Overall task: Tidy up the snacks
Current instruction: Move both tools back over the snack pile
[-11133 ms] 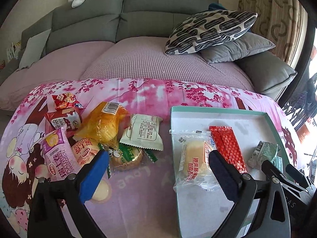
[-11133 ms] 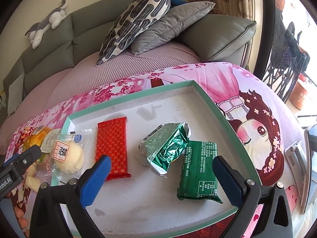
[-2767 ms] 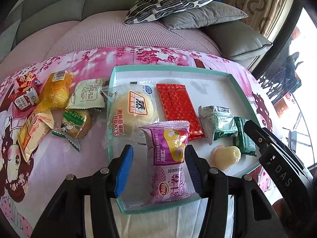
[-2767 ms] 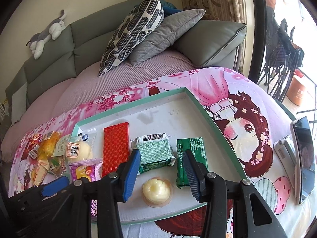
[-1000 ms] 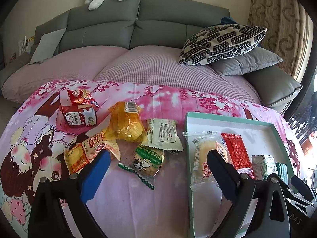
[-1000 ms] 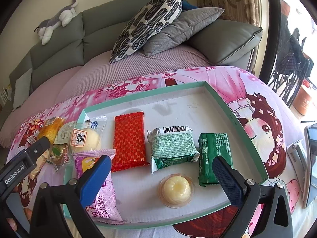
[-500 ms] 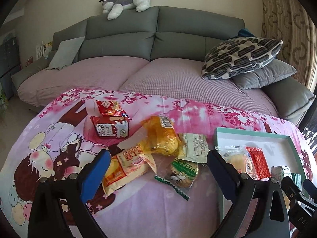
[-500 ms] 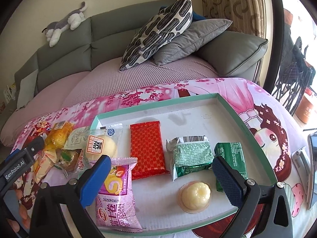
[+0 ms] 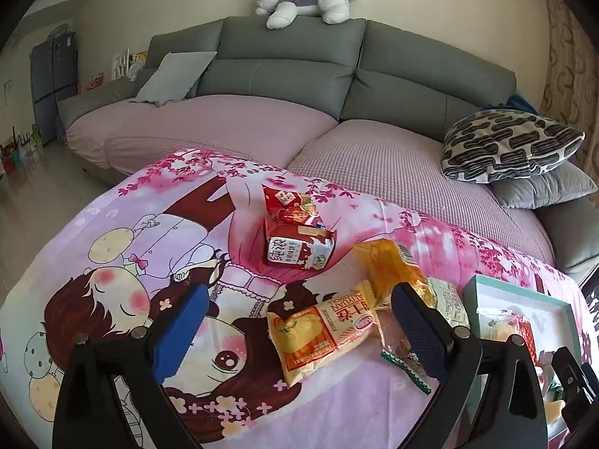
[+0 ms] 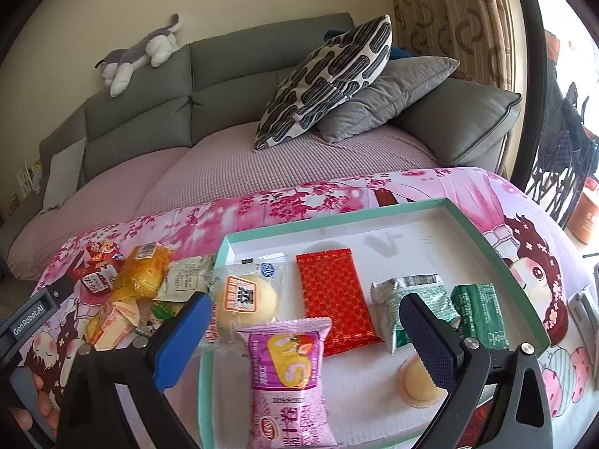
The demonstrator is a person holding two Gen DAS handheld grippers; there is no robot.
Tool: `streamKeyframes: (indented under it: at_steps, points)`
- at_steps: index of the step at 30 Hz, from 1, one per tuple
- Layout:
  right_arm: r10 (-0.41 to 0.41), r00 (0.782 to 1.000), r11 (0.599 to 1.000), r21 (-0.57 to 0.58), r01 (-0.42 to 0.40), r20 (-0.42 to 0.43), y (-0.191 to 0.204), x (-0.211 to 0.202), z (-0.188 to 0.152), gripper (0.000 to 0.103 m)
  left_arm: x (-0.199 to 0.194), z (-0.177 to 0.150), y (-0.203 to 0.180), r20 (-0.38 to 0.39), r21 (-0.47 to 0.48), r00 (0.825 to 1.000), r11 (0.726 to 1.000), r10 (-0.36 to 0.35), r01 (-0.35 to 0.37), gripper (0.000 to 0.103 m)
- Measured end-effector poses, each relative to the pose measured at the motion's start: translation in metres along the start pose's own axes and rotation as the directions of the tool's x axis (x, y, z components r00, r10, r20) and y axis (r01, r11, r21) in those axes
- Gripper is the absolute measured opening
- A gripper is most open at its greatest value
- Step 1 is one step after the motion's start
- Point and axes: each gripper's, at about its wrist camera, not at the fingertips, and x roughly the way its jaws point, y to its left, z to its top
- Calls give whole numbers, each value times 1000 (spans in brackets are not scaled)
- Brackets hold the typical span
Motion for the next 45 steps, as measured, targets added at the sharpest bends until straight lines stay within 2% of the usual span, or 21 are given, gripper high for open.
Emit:
streamKeyframes:
  at_steps: [8, 12, 21, 27, 32, 37, 39, 42, 45]
  points:
    - [148, 988, 983, -100, -151, -34, 66, 7, -8, 101, 14, 9, 36, -80, -19, 997, 1000, 3, -5, 98]
    - [178, 982, 972, -140, -186, -71, 89, 16, -12, 94, 23, 10, 46, -109, -25, 994, 1000, 6, -9, 98]
    - [192, 964, 965, -145, -219, -184, 107, 46, -16, 81, 42, 10, 27, -182, 59, 981, 996, -61, 72, 98]
    - [180, 960, 963, -162, -217, -216, 111, 57, -16, 75, 60, 4, 11, -253, 99, 961, 985, -110, 139, 98]
    - [167, 958, 960, -184, -212, -234, 111, 64, -17, 74, 70, 1, 1, -296, 130, 946, 976, -130, 175, 98]
    - [160, 957, 958, -198, -209, -241, 111, 67, -17, 74, 83, -2, -4, -336, 113, 927, 969, -169, 218, 98]
    - [157, 957, 957, -203, -209, -245, 111, 68, -17, 74, 84, -1, -3, -332, 105, 929, 973, -160, 205, 98]
    - [152, 956, 955, -211, -207, -250, 114, 69, -18, 74, 86, 3, 8, -309, 92, 948, 989, -80, 113, 98]
    - [148, 955, 955, -214, -206, -258, 117, 72, -19, 73, 89, 5, 27, -307, 36, 951, 998, -44, 58, 97]
